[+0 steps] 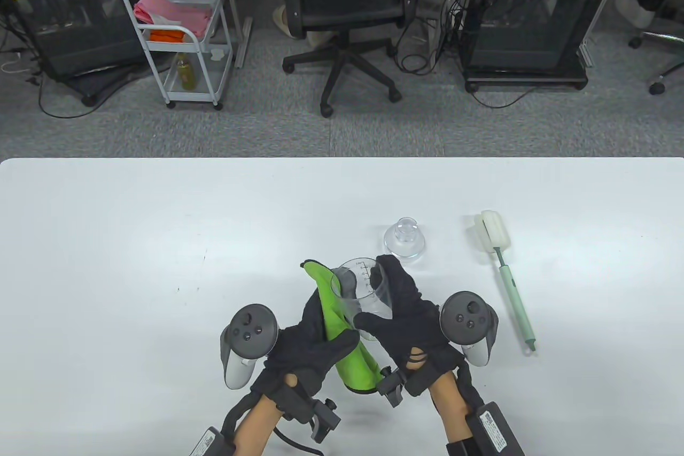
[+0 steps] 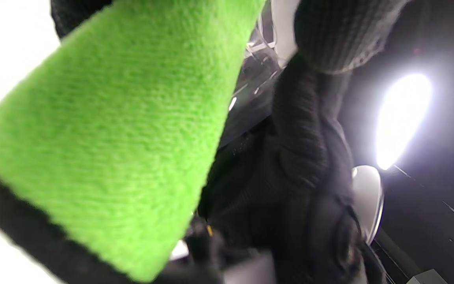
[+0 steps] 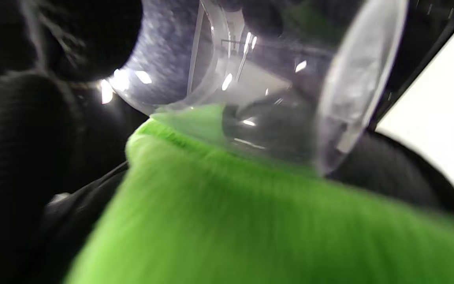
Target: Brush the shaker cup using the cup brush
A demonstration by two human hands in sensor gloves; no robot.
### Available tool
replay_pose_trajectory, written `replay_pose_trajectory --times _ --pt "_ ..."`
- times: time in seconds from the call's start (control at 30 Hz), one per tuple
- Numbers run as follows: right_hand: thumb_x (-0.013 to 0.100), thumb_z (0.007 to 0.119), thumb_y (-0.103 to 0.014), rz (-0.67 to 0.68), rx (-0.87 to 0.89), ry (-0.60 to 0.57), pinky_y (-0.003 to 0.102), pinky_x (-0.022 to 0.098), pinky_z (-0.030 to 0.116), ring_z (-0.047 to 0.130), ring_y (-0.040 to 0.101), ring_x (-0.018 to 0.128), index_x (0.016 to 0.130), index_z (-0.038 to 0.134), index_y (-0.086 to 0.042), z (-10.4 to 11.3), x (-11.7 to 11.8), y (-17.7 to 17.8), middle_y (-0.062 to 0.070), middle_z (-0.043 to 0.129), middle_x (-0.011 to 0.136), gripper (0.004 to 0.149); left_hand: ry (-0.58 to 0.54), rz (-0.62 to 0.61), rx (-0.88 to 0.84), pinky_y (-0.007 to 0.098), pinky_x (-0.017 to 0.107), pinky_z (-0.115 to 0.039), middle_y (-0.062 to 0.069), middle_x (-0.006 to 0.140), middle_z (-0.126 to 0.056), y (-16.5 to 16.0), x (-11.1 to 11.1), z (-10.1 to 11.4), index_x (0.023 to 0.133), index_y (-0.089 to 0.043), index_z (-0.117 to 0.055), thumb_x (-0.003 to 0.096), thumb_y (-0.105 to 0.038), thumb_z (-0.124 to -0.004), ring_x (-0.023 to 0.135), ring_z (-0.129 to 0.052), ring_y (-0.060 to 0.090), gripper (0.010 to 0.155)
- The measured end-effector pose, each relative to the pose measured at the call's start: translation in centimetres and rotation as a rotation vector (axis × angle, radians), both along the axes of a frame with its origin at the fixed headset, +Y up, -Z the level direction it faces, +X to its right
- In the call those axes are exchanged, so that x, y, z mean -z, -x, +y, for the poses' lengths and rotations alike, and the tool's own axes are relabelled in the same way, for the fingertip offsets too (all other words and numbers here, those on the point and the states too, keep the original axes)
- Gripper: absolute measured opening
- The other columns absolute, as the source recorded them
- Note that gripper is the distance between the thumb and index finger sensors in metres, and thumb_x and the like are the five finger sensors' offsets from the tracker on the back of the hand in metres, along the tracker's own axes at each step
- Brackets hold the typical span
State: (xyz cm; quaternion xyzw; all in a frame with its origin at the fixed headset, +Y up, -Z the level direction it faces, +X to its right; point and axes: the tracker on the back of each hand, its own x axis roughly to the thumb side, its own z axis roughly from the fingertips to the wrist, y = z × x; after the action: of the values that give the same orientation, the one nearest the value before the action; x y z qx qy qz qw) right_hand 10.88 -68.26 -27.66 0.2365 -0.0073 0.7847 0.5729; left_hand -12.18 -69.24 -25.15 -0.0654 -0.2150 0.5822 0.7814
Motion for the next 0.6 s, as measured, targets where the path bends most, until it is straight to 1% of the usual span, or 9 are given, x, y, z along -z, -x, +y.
replay_pose_trajectory --times 0.07,0.1,0.17,0.23,0.33,0.43,0.47,0.53,0.6 --pt "0.039 0.069 -0.059 0.19 -0.029 0.104 0.06 0.068 0.056 0.052 0.045 0.097 0.109 0.03 -0.013 -0.4 -0.1 0.5 0.022 0.05 0.109 0.093 -0.001 0.003 -0.03 0.062 0.061 -0.074 0.031 0.112 -0.049 0.3 0.2 0.0 0.106 -0.002 -0.024 0.0414 -0.05 -0.084 0.1 -0.07 0.054 0.1" --pt "0.04 0.065 -0.059 0.219 -0.03 0.122 0.059 0.07 0.053 0.046 0.045 0.098 0.11 0.023 -0.015 -0.5 -0.1 0.5 0.02 0.044 0.111 0.092 0.009 -0.015 -0.034 0.062 0.062 -0.074 0.031 0.112 -0.048 0.4 0.2 -0.1 0.106 -0.003 -0.023 0.041 -0.051 -0.085 0.1 -0.07 0.054 0.102" --pt "0.041 0.063 -0.06 0.191 -0.03 0.117 0.055 0.07 0.054 0.046 0.043 0.095 0.11 0.021 -0.016 -0.4 -0.1 0.7 0.019 0.038 0.112 0.092 0.012 -0.001 -0.035 0.06 0.061 -0.076 0.03 0.111 -0.051 0.5 0.2 -0.3 0.106 -0.003 -0.024 0.04 -0.05 -0.087 0.099 -0.074 0.052 0.102" --pt "0.041 0.067 -0.062 0.083 -0.04 0.049 0.049 0.067 0.06 0.049 0.042 0.088 0.109 0.022 -0.015 0.3 -0.4 0.6 0.024 0.03 0.108 0.094 0.021 0.015 -0.041 0.058 0.061 -0.078 0.029 0.11 -0.053 0.6 0.3 -0.4 0.105 -0.002 -0.025 0.0391 -0.052 -0.087 0.097 -0.078 0.049 0.104" --pt "0.039 0.072 -0.057 -0.052 -0.037 -0.084 0.046 0.061 0.073 0.068 0.039 0.081 0.105 0.032 -0.013 1.5 -1.0 0.5 0.023 0.048 0.101 0.09 0.02 0.016 -0.058 0.058 0.061 -0.078 0.028 0.11 -0.054 0.6 0.4 -0.3 0.105 -0.002 -0.025 0.0388 -0.052 -0.088 0.097 -0.08 0.048 0.105" --pt "0.04 0.066 -0.053 0.003 -0.037 -0.048 0.047 0.062 0.075 0.075 0.039 0.085 0.105 0.04 -0.013 1.2 -0.7 0.2 0.021 0.057 0.103 0.081 0.012 0.023 -0.036 0.058 0.061 -0.079 0.028 0.11 -0.054 0.5 0.3 -0.3 0.105 -0.002 -0.024 0.0378 -0.054 -0.089 0.097 -0.08 0.048 0.107" --pt "0.041 0.063 -0.052 0.048 -0.007 0.001 0.047 0.062 0.075 0.077 0.039 0.087 0.106 0.043 -0.013 0.8 -0.4 0.2 0.021 0.06 0.104 0.079 0.016 0.013 -0.037 0.057 0.061 -0.079 0.027 0.109 -0.055 0.5 0.3 -0.4 0.105 -0.001 -0.024 0.0366 -0.056 -0.09 0.097 -0.08 0.047 0.11" --pt "0.042 0.06 -0.048 0.185 0.114 0.138 0.05 0.065 0.069 0.07 0.041 0.091 0.108 0.041 -0.012 -0.3 -0.1 0.4 0.022 0.057 0.107 0.077 0.007 0.013 -0.051 0.059 0.06 -0.079 0.028 0.109 -0.055 0.4 0.1 -0.3 0.105 -0.001 -0.024 0.0347 -0.057 -0.092 0.096 -0.08 0.048 0.113" --pt "0.041 0.062 -0.046 0.106 0.127 0.126 0.053 0.063 0.069 0.07 0.044 0.089 0.107 0.044 -0.012 -0.2 -0.4 0.5 0.024 0.059 0.107 0.077 -0.005 0.038 -0.006 0.058 0.059 -0.08 0.027 0.108 -0.057 0.6 0.2 -0.3 0.105 0.0 -0.025 0.0344 -0.057 -0.092 0.095 -0.083 0.047 0.113"
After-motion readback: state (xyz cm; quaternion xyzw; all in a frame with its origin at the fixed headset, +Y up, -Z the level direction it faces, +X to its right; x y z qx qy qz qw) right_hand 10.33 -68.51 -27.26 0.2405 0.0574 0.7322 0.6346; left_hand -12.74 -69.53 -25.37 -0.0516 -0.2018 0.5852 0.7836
